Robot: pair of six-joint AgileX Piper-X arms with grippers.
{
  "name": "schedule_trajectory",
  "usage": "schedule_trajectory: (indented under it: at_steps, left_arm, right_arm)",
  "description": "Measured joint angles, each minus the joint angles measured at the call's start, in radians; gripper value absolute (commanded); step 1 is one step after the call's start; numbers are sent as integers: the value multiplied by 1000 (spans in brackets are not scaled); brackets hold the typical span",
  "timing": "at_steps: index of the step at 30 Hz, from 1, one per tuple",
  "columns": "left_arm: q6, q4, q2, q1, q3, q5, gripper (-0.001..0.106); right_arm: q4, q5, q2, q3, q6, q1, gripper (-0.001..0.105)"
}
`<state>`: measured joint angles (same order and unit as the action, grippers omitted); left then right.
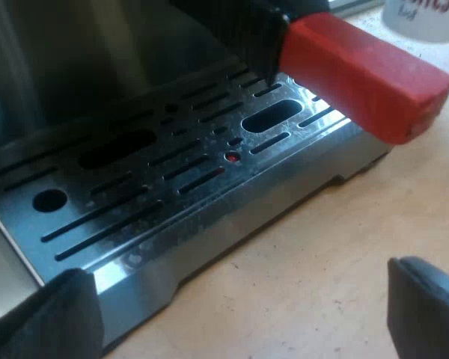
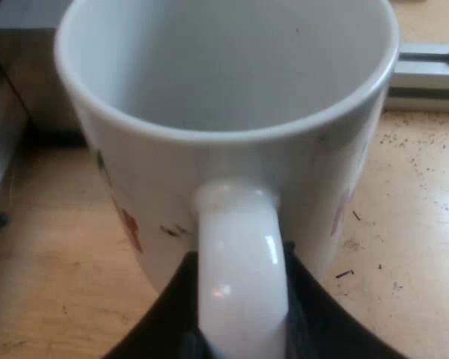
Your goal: Place mug into machine
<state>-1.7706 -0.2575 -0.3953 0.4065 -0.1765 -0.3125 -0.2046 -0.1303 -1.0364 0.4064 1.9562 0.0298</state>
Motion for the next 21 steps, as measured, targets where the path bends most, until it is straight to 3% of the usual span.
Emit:
schedule_trajectory:
  at_steps: [9, 13, 21]
  left_arm:
    - [30, 13, 0, 0, 2, 7, 80]
    - [66, 73, 0, 0, 41, 8, 80]
    - [112, 112, -2, 0, 47, 8, 80]
  right_arm:
    - [318, -18, 358, -4, 30, 0, 0]
    - [480, -70, 494, -6, 34, 0, 0]
    - [688, -90, 711, -10, 27, -195, 0]
